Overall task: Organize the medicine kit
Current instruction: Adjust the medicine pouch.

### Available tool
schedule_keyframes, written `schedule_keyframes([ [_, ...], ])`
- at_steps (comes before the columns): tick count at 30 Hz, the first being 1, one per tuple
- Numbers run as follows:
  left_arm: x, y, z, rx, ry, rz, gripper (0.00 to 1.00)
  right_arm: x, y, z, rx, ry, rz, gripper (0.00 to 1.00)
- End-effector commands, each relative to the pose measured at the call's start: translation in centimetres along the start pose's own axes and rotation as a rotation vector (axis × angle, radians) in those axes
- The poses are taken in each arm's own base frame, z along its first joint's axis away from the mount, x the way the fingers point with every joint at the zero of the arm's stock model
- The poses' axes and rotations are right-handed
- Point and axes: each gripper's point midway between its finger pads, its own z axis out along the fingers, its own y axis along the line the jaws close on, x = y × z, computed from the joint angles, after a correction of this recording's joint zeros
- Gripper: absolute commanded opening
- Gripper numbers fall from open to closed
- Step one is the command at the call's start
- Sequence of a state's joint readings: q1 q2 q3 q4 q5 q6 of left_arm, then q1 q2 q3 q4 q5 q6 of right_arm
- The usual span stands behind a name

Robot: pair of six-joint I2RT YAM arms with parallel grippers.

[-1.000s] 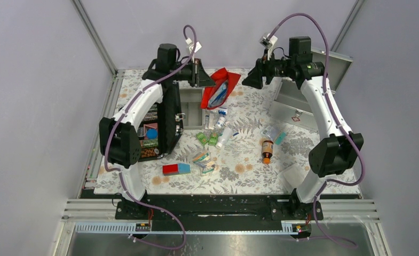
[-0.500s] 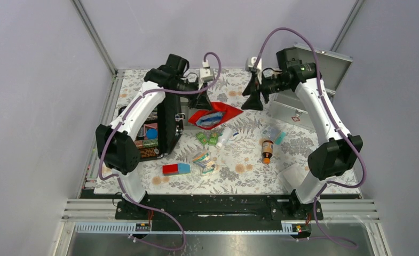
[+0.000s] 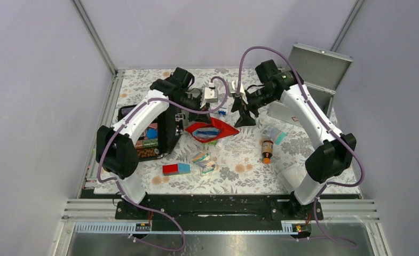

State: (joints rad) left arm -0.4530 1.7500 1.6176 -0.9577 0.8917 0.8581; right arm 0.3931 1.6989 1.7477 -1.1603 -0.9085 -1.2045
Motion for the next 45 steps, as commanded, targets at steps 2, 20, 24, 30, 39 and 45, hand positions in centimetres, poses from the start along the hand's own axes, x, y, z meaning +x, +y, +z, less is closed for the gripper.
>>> schedule_keyframes([
  [2, -3.4, 0.6, -1.2, -0.088, -0.099, 0.126, 0.0, -1.2, -1.0, 0.8, 0.071, -0.035, -0.023, 0.73],
  [20, -5.9, 2.2, -2.4, -0.106, -0.243, -0.055, 0.0, -0.4, -2.5, 1.7, 0.213, -0.038, -0.02, 0.71],
  [24, -6.2, 2.3, -2.6, -0.096, -0.256, -0.075, 0.0, -0.3, -3.3, 1.7, 0.276, -0.043, -0.038, 0.69],
  [30, -6.4, 2.2, -2.6, -0.094, -0.26, -0.083, 0.0, -0.5, -3.9, 1.7, 0.313, -0.056, -0.047, 0.64],
  [39, -6.3, 2.4, -2.7, -0.099, -0.253, -0.118, 0.04, -1.2, -3.8, 1.9, 0.294, -0.083, -0.027, 0.53],
  [45, -6.3, 2.6, -2.8, -0.107, -0.248, -0.119, 0.07, -1.8, -4.0, 1.8, 0.296, -0.101, 0.012, 0.27],
])
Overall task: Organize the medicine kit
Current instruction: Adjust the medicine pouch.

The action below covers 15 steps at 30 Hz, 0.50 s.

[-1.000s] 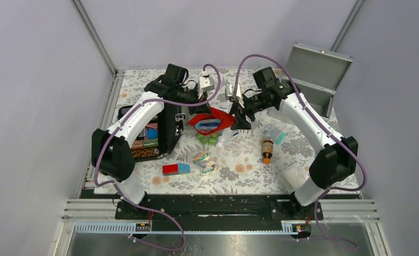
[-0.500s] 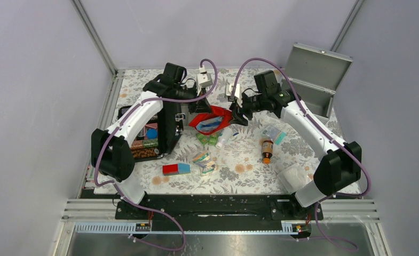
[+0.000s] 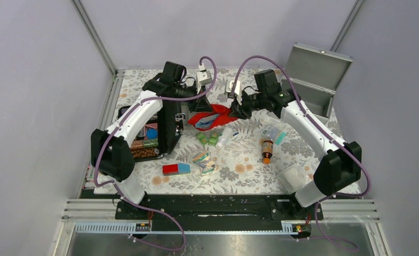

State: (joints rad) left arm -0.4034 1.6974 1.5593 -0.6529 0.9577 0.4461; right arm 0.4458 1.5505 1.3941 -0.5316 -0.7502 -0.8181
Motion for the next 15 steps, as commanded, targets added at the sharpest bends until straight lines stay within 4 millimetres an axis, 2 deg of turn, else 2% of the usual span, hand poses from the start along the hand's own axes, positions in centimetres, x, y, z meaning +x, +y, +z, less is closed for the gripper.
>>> schedule_keyframes([
  [1, -2.8, -0.1, -0.7, 0.001, -0.057, 0.074, 0.08, -3.1, -0.2, -0.8, 0.016, -0.065, -0.015, 0.21],
  [3, -2.7, 0.1, -0.8, -0.016, -0.049, 0.067, 0.16, -3.5, -0.1, -1.2, 0.014, -0.061, -0.004, 0.05],
  [4, -2.8, 0.4, -0.8, -0.029, -0.045, 0.062, 0.25, -3.7, 0.1, -1.6, 0.011, -0.055, 0.002, 0.0],
  [5, -2.9, 0.6, -1.1, -0.04, -0.046, 0.057, 0.37, -3.8, 0.2, -1.9, 0.008, -0.049, 0.006, 0.0],
  [7, -3.8, 1.1, -1.7, -0.062, -0.071, 0.028, 0.5, -4.1, 0.7, -2.8, -0.004, -0.045, 0.016, 0.0],
  [11, -7.4, 2.6, -3.8, -0.098, -0.217, -0.123, 0.8, -5.0, 0.8, -4.8, 0.008, -0.073, 0.058, 0.0],
  [15, -12.1, 3.4, -6.8, -0.107, -0.396, -0.176, 0.91, -7.2, -0.5, -7.6, 0.041, -0.157, 0.164, 0.0],
])
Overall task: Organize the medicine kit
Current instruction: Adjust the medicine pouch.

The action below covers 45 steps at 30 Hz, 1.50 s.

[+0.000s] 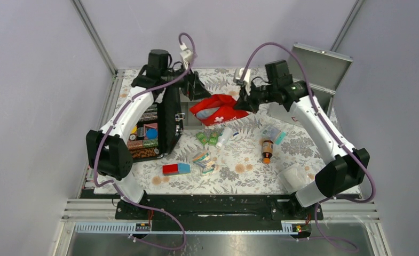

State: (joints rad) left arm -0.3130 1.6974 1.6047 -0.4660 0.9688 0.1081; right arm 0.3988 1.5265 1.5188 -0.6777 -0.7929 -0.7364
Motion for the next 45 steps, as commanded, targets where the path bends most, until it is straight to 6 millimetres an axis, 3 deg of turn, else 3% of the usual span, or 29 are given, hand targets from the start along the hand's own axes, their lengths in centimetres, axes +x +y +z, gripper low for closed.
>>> schedule_keyframes([
  [1, -9.3, -1.1, -3.1, 0.022, -0.277, -0.018, 0.92, -5.4, -0.5, -4.8, 0.035, -0.155, 0.093, 0.0],
  [5, -12.4, -2.0, -4.6, 0.032, -0.371, -0.002, 0.99, -8.4, -1.8, -7.2, 0.051, -0.25, 0.168, 0.0],
  [12, -12.8, -4.4, -5.2, 0.145, -0.378, 0.033, 0.99, -12.5, -3.2, -9.4, 0.054, -0.406, 0.309, 0.0],
  [17, -13.5, -5.6, -6.2, 0.226, -0.403, 0.007, 0.99, -13.1, -5.6, -10.2, 0.068, -0.482, 0.439, 0.0],
  [23, -16.6, -3.7, -9.5, 0.128, -0.515, -0.018, 0.99, -13.1, -6.3, -10.5, 0.046, -0.495, 0.479, 0.0],
  [35, -11.7, -4.1, -9.6, 0.167, -0.396, -0.058, 0.99, -14.0, -5.4, -10.4, -0.134, -0.521, 0.55, 0.0],
  [39, -10.8, -3.8, -8.1, 0.184, -0.381, -0.063, 0.98, -13.9, -5.7, -10.1, -0.154, -0.523, 0.56, 0.0],
  [45, -11.3, -3.5, -5.4, 0.224, -0.373, -0.064, 0.95, -13.9, -5.7, -9.7, -0.179, -0.514, 0.565, 0.0],
])
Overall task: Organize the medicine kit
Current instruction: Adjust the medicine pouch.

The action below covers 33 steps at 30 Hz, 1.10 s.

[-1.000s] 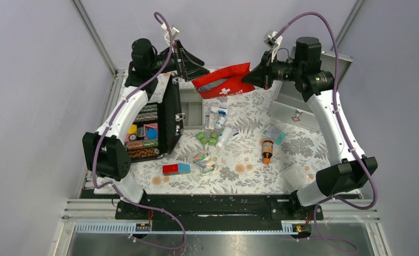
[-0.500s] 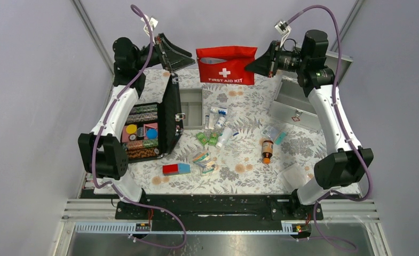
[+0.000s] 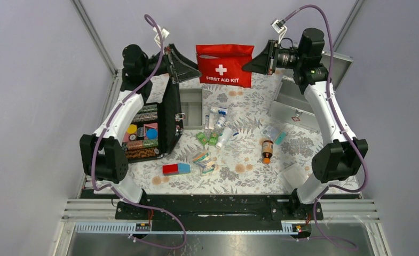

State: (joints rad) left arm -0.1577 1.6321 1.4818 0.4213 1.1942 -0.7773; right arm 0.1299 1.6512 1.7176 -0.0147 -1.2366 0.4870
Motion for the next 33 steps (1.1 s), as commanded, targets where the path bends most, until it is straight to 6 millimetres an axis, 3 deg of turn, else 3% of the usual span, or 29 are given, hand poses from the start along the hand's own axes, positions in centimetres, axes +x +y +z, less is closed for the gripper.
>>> schedule_keyframes([
  [1, -0.5, -1.1, 2.1, 0.075, 0.008, 0.08, 0.94, -1.0, 1.8, 0.0, -0.057, 0.002, -0.055, 0.0],
  [4, 0.3, -2.0, 3.2, 0.125, 0.041, 0.083, 0.86, -0.7, 1.3, 0.2, -0.043, -0.001, -0.041, 0.0],
  [7, 0.9, -2.5, 3.7, 0.156, 0.062, 0.066, 0.71, -0.5, 0.7, 0.2, -0.027, -0.005, -0.028, 0.0],
  [16, 0.7, -2.5, 3.8, 0.151, 0.048, 0.061, 0.37, 1.8, -2.9, 0.7, 0.027, 0.004, 0.062, 0.0],
  [20, 0.3, -2.1, 3.8, 0.122, 0.021, 0.057, 0.3, 2.9, -4.1, 0.9, 0.042, 0.014, 0.103, 0.02],
  [21, 0.2, -2.0, 3.7, 0.111, 0.014, 0.052, 0.32, 3.0, -4.3, 0.9, 0.043, 0.014, 0.105, 0.02],
  [25, 0.4, -0.3, 3.7, 0.036, 0.005, 0.013, 0.67, 2.7, -4.0, 0.9, 0.025, 0.008, 0.093, 0.03],
  [33, 2.9, 4.9, 4.0, -0.051, 0.007, -0.124, 0.77, 0.2, -0.8, 0.7, -0.035, -0.009, -0.004, 0.03],
])
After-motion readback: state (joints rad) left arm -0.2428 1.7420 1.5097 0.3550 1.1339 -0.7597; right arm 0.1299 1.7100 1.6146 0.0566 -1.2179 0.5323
